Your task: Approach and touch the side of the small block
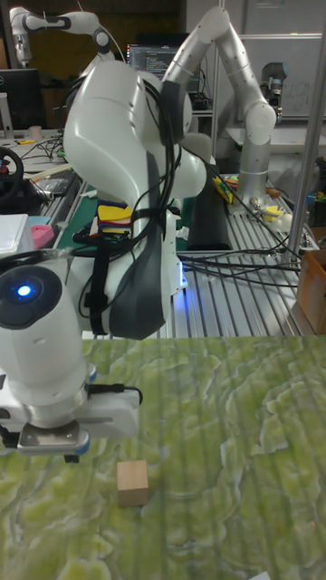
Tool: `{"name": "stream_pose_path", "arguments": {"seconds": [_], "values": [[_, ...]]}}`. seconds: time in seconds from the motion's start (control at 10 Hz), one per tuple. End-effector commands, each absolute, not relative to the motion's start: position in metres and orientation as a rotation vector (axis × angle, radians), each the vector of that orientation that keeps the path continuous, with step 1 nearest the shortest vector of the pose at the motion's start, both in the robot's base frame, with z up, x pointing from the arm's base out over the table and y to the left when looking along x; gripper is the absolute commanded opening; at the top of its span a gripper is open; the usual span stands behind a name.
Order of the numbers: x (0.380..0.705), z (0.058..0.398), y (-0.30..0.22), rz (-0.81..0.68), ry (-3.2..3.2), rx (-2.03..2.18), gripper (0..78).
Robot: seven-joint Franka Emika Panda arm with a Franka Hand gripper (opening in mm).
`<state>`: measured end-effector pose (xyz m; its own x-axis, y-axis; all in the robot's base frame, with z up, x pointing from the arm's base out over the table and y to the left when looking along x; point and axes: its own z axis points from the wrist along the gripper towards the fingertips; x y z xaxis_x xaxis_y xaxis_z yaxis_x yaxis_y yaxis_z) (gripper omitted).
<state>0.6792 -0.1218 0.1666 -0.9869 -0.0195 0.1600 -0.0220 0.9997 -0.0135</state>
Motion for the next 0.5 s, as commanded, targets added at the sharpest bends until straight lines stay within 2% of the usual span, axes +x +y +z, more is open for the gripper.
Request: {"name": "stream_pose_path", "arguments": {"seconds": [0.1,0.4,0.5], "values": [[0.68,0.168,-0.122,0.002,-2.961,-0.019,0.0],[0.683,0.163,-0.128,-0.009,-2.964,0.048,0.0],[0.687,0.15,-0.135,-0.011,-2.971,0.072,0.0]]}}
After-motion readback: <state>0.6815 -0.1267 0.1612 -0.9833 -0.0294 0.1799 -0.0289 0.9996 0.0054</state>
